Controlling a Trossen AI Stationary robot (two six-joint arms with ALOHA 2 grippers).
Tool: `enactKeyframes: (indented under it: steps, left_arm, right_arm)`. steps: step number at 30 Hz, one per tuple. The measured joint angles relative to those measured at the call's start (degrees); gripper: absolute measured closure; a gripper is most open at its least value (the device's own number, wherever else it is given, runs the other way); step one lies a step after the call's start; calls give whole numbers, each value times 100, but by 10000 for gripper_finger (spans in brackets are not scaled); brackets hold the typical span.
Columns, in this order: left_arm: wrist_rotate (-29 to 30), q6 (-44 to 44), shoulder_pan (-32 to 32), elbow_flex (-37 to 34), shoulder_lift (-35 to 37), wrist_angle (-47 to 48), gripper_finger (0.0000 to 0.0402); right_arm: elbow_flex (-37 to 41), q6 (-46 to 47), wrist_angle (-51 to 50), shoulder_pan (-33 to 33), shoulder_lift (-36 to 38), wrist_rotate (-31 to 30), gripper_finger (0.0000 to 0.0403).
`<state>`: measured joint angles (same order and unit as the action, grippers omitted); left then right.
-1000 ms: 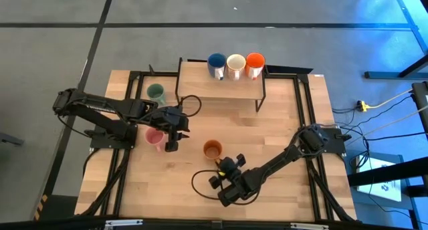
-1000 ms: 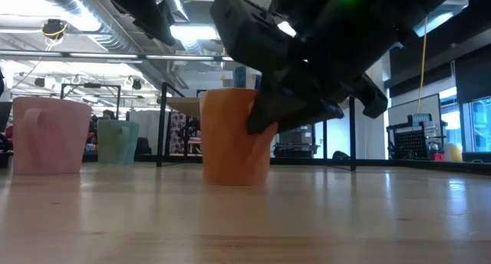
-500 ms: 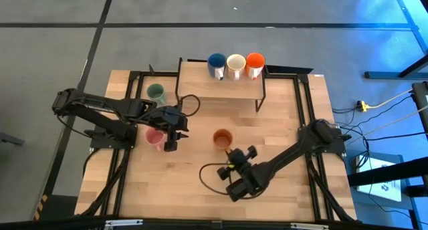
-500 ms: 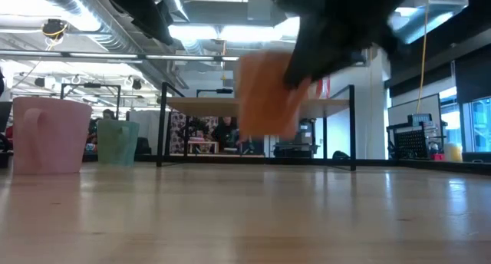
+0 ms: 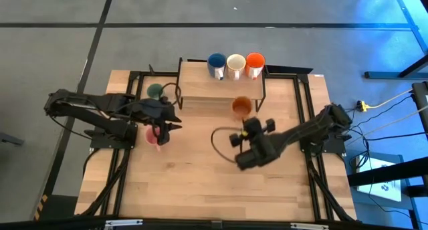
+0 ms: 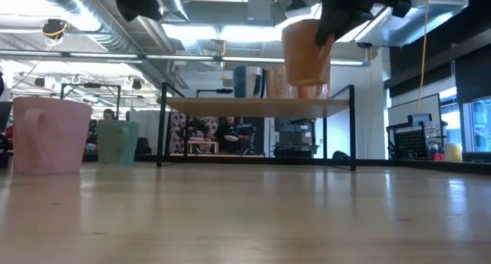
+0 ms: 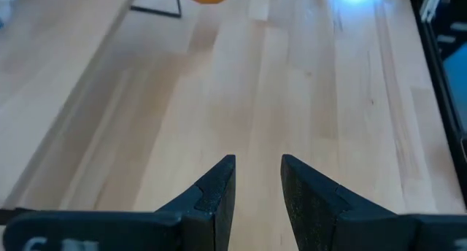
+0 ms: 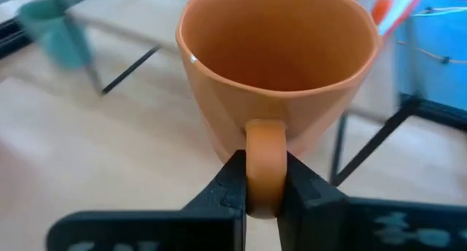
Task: Place coffee mugs
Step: Put the orange mug on the shelf
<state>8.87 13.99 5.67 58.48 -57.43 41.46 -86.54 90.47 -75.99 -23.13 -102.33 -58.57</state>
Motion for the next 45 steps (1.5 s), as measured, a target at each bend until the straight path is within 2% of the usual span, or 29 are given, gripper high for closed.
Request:
enactKeyframes:
  steps: [6, 9, 15, 18, 25, 28, 31, 45]
  left_arm:
    - [93, 88, 0, -2, 59, 19, 296]
    - [93, 88, 2, -2, 59, 25, 296]
    - [286, 60, 2, 0, 57, 25, 296]
    - [387, 51, 2, -2, 57, 25, 296]
    - [393, 49, 2, 0, 55, 27, 296]
    - [395, 49, 2, -1, 55, 27, 296]
    - [395, 47, 2, -2, 55, 27, 296]
    - [475, -100, 2, -2, 55, 25, 296]
  right_arm:
    - [0, 83, -610, 496, 590, -430, 381]
    - [0, 87, -927, 721, 880, -458, 381]
    - [0, -171, -920, 1172, 1223, -492, 381]
    - [0, -322, -864, 1322, 1222, -254, 381]
    - [354, -844, 318, 1469, 1220, 562, 381]
    - [685, -827, 749, 1506, 1218, 581, 381]
    - [863, -801, 736, 1549, 1219, 581, 381]
    - [979, -1158, 895, 2055, 1210, 465, 381]
